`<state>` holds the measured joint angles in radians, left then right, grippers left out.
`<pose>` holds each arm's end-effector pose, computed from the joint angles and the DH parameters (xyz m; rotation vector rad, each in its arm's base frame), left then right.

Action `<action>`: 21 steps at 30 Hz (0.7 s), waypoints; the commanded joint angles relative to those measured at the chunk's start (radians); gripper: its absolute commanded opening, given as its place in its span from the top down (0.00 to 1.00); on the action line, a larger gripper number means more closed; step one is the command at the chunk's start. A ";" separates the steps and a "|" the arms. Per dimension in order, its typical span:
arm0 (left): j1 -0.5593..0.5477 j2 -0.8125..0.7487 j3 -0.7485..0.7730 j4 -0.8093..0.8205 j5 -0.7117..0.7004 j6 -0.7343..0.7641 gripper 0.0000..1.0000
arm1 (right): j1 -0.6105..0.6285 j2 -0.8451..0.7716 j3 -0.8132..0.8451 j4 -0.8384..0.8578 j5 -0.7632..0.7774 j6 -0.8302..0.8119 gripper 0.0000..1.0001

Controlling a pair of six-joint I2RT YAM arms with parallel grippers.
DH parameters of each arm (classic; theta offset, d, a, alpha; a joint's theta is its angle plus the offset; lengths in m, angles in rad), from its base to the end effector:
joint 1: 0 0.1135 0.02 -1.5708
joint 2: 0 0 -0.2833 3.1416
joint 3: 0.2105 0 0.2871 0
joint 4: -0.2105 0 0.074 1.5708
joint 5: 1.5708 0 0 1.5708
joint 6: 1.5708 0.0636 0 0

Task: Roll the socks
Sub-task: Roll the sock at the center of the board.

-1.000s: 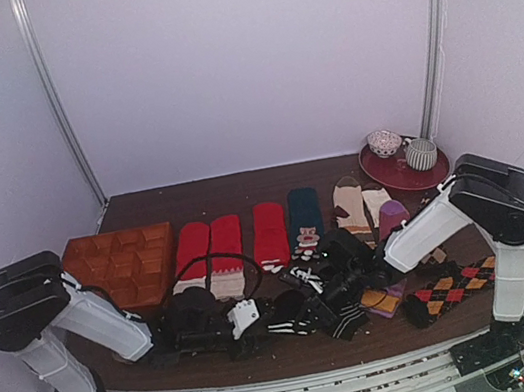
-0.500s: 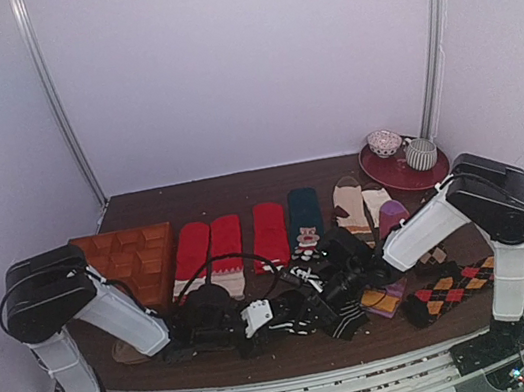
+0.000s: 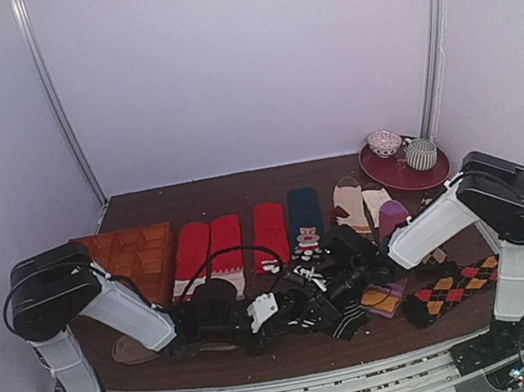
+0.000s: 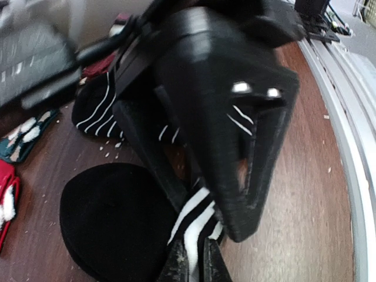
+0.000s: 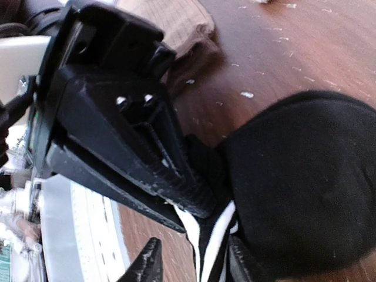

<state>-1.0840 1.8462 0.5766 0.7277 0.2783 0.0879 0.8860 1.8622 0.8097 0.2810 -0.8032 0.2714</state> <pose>0.1499 -0.3205 0.0661 1.3688 1.7458 -0.8693 0.2032 0.3212 0.0883 -1.1847 2.2493 1.4677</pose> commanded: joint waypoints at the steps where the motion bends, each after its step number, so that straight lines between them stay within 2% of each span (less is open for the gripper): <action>1: 0.002 0.078 0.037 -0.223 0.075 -0.158 1.00 | 0.010 -0.126 -0.123 -0.071 0.226 -0.053 0.57; 5: 0.003 0.115 0.026 -0.268 0.118 -0.232 1.00 | 0.075 -0.314 -0.251 0.097 0.430 -0.139 0.49; 9: 0.008 0.146 0.011 -0.289 0.126 -0.274 1.00 | 0.210 -0.405 -0.326 0.178 0.643 -0.313 0.48; 14: 0.019 0.186 0.006 -0.293 0.154 -0.296 1.00 | 0.323 -0.388 -0.353 0.280 0.808 -0.439 0.48; 21: 0.023 0.194 0.008 -0.316 0.163 -0.281 1.00 | 0.338 -0.310 -0.317 0.279 0.860 -0.519 0.49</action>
<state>-1.0477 1.9404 0.6380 0.7586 0.4328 -0.1749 1.2194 1.5246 0.4740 0.5266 -0.0319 -0.1715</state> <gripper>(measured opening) 0.047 0.517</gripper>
